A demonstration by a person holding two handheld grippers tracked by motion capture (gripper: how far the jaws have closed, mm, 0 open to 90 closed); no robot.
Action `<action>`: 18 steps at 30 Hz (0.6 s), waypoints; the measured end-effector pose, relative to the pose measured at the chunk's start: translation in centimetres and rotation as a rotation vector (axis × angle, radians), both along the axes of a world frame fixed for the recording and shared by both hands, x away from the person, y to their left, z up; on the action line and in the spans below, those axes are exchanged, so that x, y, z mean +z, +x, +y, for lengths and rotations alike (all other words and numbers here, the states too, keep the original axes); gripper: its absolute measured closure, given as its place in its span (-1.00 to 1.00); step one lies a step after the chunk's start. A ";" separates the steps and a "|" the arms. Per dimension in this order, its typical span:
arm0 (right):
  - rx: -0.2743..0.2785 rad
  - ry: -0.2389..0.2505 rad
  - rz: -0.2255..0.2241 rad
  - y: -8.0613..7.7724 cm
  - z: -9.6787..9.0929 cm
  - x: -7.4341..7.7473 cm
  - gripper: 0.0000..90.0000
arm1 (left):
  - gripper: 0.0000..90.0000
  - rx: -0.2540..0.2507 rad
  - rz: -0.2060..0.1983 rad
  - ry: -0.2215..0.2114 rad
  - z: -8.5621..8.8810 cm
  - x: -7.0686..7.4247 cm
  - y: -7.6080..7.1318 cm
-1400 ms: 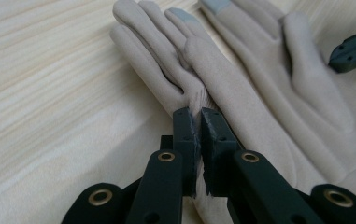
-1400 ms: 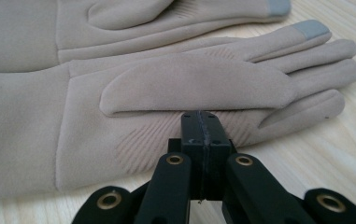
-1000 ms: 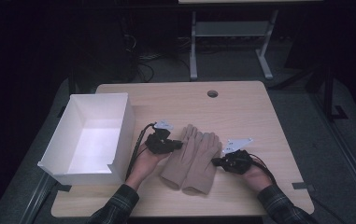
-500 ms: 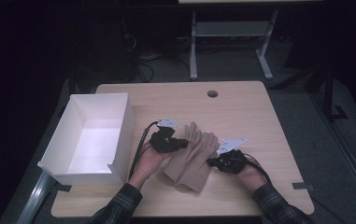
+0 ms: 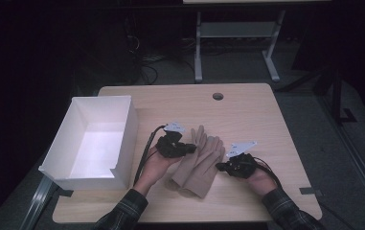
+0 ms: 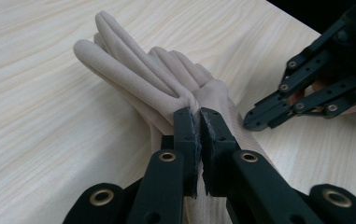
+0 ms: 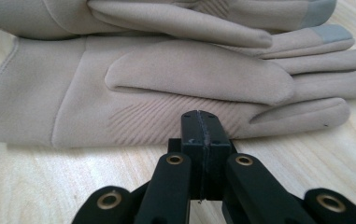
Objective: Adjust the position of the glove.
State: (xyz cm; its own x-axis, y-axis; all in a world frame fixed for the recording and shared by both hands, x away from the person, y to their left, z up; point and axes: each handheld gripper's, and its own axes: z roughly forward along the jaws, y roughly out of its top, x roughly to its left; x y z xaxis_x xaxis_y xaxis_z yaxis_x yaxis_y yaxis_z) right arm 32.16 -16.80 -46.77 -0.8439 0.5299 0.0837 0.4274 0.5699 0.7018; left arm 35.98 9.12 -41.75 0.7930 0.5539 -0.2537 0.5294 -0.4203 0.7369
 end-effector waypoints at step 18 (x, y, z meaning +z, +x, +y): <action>0.004 -0.004 -0.001 0.0 0.3 -0.2 1.00 | 0.89 -0.093 0.003 0.030 -4.1 -1.0 -0.9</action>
